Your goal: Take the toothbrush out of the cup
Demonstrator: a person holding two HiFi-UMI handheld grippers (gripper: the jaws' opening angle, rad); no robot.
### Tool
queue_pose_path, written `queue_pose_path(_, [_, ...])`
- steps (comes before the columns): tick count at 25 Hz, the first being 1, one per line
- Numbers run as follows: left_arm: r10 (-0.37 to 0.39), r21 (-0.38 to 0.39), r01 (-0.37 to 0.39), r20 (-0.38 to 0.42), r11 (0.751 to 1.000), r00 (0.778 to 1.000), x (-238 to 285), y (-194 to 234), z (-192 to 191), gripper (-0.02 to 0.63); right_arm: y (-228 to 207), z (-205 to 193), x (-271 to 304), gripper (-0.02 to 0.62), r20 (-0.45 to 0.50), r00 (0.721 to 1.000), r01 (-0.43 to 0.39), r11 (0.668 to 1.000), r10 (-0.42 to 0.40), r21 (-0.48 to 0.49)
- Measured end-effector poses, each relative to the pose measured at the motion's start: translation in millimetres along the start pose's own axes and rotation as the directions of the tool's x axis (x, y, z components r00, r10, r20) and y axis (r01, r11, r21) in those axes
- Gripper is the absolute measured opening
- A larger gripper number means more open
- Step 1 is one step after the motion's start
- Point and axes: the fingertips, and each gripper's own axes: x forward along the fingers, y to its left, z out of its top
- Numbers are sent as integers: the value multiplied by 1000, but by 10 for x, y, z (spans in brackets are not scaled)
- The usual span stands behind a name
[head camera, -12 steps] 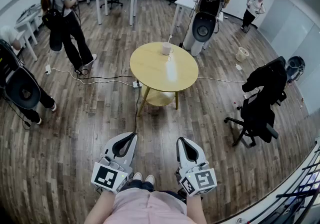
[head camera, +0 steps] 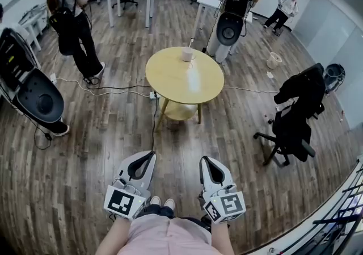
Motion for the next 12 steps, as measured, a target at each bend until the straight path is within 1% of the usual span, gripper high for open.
queue_pose_path(1, [-1, -2, 1, 7, 1000, 1000, 8, -3, 11, -4, 4, 2, 1, 3, 1, 1000, -3, 1000, 3, 1])
queue_pose_path(5, [-5, 11, 6, -40, 1000, 999, 15, -12, -66, -4, -10, 39, -21, 5, 33, 999, -18, 999, 17, 28])
queue_pose_path(6, [-4, 14, 4, -38, 1000, 999, 27, -17, -59, -5, -28, 45, -29, 5, 37, 999, -19, 999, 18, 35])
queue_pose_path(9, [13, 6, -13, -5, 1000, 1000, 87, -20, 17, -5, -107, 37, -48, 5, 41, 999, -12, 999, 10, 50])
queue_pose_path(12, [20, 3, -20, 28, 1000, 999, 137, -44, 3, -5, -201, 11, -70, 5, 45, 999, -12, 998, 10, 53])
